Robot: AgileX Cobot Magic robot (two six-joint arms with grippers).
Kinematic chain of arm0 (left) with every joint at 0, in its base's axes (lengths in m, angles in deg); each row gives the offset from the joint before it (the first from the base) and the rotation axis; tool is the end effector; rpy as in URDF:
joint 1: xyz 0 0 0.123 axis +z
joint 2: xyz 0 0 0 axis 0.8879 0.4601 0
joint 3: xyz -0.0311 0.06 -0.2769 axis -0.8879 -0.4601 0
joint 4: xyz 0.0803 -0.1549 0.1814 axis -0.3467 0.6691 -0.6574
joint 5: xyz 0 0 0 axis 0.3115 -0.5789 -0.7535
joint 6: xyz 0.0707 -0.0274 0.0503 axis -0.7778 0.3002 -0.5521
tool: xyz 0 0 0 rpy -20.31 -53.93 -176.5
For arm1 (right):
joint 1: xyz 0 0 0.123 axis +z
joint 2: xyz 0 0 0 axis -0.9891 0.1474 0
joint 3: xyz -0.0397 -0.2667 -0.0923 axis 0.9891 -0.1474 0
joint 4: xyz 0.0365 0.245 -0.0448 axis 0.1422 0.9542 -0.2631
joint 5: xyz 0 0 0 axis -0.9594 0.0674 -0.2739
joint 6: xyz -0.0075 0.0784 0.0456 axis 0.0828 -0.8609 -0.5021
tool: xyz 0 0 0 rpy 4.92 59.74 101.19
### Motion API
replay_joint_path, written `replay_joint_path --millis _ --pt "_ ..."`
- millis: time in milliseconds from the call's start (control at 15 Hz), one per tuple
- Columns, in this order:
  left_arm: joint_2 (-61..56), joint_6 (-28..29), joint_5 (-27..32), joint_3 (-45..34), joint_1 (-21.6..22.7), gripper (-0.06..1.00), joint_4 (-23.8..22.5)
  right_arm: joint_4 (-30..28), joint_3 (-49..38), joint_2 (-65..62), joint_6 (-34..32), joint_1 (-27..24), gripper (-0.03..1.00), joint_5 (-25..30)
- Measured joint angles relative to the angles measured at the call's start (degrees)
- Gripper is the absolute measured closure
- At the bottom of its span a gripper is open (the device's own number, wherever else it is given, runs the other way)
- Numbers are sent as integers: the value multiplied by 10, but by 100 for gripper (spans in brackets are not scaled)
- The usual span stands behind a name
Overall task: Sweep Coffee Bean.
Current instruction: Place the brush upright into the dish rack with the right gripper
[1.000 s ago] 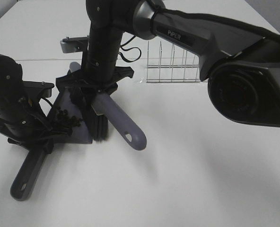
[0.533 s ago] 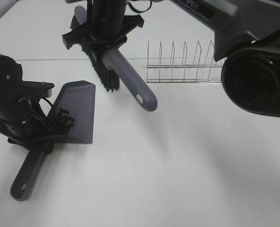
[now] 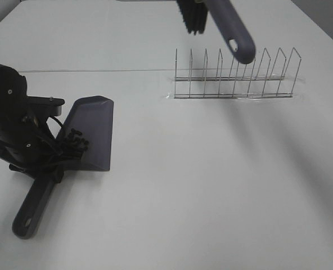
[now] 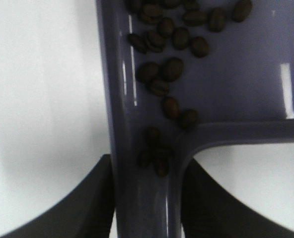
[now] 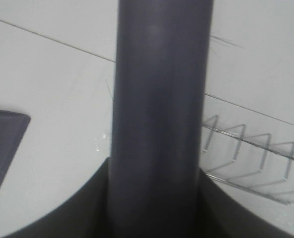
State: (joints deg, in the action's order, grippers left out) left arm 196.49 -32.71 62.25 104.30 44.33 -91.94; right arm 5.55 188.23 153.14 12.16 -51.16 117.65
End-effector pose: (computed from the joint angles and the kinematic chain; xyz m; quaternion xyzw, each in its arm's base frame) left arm 0.3178 -0.1029 0.0985 0.0228 0.9957 -0.0158 0.0883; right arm 0.4264 0.2309 0.3641 -0.1722 0.9208 0.0241 0.3490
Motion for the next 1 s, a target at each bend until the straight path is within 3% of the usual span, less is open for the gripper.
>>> replay_joint_path --millis 200,267,467,733,1000 --pt "0 0 0 0 0 58 0 2 -117 -72 -2 -56 62 0" --pt "0 0 0 0 0 58 0 3 -237 -133 -13 -95 62 0" --pt "0 0 0 0 0 58 0 3 -376 -188 -26 -144 62 0" --pt "-9 0 4 -1 0 58 0 7 -488 -193 -32 -165 62 -5" --pt "-76 0 10 -2 0 58 1 40 -536 -191 -43 -165 62 -74"
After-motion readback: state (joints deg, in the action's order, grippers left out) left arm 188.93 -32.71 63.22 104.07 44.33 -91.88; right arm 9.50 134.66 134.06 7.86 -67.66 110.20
